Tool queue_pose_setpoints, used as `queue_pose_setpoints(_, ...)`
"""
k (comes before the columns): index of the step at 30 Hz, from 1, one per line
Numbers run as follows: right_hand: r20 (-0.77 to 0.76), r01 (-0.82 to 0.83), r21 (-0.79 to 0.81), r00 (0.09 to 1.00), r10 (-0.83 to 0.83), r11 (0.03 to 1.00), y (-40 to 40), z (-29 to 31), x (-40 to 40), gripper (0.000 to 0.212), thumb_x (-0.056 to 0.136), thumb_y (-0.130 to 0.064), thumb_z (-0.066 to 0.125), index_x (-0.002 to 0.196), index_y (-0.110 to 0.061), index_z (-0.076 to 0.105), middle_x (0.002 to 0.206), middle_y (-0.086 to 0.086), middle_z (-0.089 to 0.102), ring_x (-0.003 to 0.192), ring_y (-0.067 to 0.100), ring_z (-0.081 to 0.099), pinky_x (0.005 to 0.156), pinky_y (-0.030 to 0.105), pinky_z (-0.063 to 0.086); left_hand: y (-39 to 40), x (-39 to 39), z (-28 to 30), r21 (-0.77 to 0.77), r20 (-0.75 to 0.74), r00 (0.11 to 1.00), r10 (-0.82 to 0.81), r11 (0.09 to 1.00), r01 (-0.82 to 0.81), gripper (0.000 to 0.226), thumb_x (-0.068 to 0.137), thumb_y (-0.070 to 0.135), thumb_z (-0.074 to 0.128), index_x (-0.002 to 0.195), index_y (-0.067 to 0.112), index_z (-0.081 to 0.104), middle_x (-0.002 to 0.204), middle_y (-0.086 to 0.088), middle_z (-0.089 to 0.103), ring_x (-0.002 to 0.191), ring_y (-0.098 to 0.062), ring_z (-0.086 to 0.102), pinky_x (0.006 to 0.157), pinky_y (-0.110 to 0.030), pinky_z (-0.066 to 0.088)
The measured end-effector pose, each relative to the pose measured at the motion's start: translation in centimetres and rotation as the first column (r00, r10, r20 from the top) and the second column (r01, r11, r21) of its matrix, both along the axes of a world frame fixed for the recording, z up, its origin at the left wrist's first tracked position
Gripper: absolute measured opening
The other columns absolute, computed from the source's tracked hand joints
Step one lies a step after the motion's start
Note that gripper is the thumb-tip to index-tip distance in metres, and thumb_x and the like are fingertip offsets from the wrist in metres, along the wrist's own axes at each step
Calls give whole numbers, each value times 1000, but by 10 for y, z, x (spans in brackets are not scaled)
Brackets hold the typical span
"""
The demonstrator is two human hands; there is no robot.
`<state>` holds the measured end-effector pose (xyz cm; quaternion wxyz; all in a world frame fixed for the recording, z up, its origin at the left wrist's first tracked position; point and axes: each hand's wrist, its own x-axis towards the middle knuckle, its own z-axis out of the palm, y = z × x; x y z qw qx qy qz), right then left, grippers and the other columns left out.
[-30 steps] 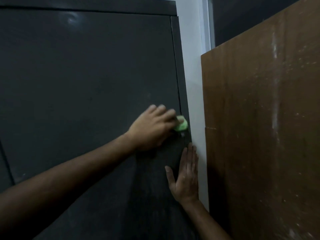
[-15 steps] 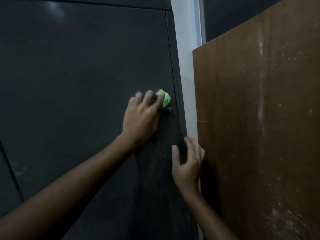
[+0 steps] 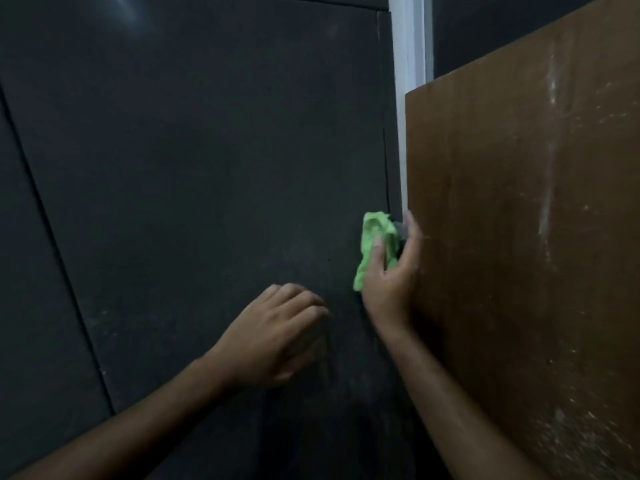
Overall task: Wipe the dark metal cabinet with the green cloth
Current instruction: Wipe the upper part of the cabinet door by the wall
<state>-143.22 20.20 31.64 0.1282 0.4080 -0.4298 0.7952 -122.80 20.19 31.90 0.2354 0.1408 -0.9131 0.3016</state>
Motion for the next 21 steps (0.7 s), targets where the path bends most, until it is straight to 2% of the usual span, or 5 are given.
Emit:
queue_pose_setpoints(5, -380, 203, -77, 899, -217, 976, -13, 17, -59, 32, 91, -1, 63, 123, 1, 61, 118, 17, 61, 108, 23, 56, 95, 21, 45, -12, 33, -47, -57, 9, 996, 94, 994, -93, 39, 91, 42, 62, 124, 22, 65, 138, -1, 58, 132, -22, 49, 108, -38, 40)
queue_pose_setpoints(11, -527, 204, -136, 814, -245, 969, -44, 25, -55, 21, 92, -14, 66, 110, -3, 67, 111, 19, 54, 102, 27, 52, 85, 19, 42, -35, 42, -65, -224, 24, 975, 222, 952, -211, 55, 97, 47, 53, 145, 20, 51, 158, -8, 38, 147, -26, 34, 123, -40, 20)
queue_pose_setpoints(17, -942, 114, -152, 285, -179, 982, -38, -17, -84, 29, 89, -17, 66, 116, -5, 66, 113, 22, 58, 92, 34, 58, 74, 43, 51, -36, 38, -67, -312, -9, 970, 244, 921, -234, 57, 95, 45, 57, 145, 17, 52, 158, -9, 38, 146, -27, 36, 120, -42, 28)
queue_pose_setpoints(19, -921, 135, -172, 329, -207, 976, -41, 7, -99, 29, 91, -19, 67, 115, -3, 69, 110, 25, 60, 91, 36, 58, 74, 44, 51, -35, 36, -68, -334, -23, 963, 270, 905, -262, 57, 94, 45, 58, 145, 19, 52, 157, -8, 40, 145, -27, 39, 118, -42, 31)
queue_pose_setpoints(21, -829, 135, -172, 515, -218, 976, -48, 42, -92, 27, 93, -21, 67, 115, -5, 69, 111, 23, 58, 94, 33, 56, 77, 40, 50, -33, 33, -70, -339, -51, 953, 299, 892, -298, 57, 95, 46, 55, 146, 20, 50, 157, -7, 39, 146, -26, 37, 120, -42, 29)
